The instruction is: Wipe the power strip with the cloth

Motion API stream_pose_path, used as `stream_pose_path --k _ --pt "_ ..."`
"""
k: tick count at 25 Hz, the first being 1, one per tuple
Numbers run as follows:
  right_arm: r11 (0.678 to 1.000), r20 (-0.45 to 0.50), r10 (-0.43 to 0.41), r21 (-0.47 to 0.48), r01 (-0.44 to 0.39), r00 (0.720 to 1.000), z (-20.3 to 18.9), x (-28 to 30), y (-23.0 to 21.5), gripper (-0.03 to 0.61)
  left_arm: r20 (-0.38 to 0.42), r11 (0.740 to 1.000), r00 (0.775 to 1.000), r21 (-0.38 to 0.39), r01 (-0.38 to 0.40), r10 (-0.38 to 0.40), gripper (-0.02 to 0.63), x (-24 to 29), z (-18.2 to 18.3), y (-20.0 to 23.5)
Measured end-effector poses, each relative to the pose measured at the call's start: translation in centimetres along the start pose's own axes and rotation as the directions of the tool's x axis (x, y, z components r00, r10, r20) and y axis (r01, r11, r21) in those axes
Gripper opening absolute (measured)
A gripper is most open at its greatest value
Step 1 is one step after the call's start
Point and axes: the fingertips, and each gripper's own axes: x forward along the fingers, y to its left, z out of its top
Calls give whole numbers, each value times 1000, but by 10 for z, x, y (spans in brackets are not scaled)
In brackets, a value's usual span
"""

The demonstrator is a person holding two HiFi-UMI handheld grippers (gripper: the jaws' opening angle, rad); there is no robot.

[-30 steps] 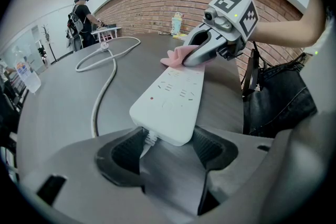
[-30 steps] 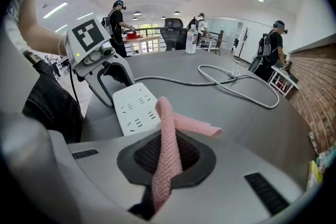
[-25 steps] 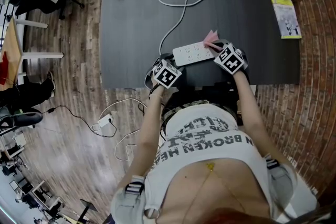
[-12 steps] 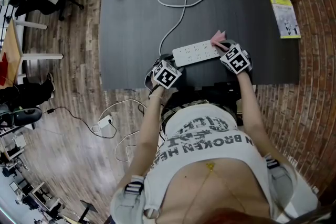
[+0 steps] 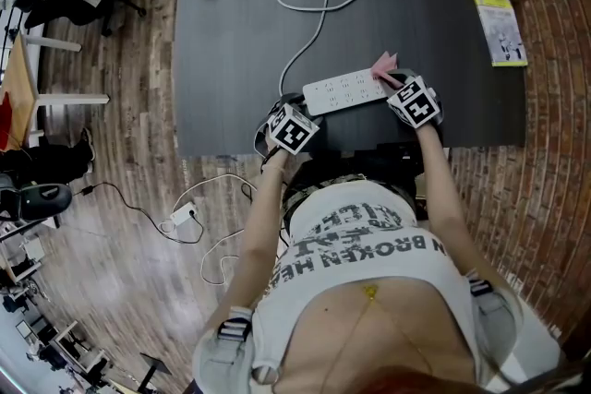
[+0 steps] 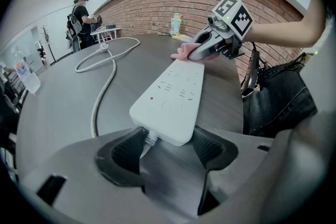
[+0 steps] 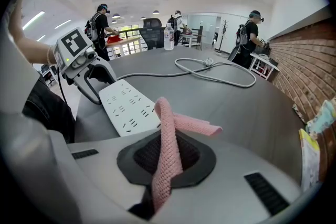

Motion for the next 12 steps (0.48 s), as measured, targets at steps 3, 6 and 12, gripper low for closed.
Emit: stream_pose_path --k 3,6,12 --pt "999 -5 -26 -40 26 1000 2 0 3 17 -2 1000 1000 -1 0 0 279 -1 -1 0" --pt "992 3 6 -128 -6 1000 12 -1 20 17 -2 1000 1000 1 0 0 279 0 -1 0" --pt "940 75 214 -287 -185 974 53 0 82 17 1 1000 1000 1 -4 4 279 1 -1 -1"
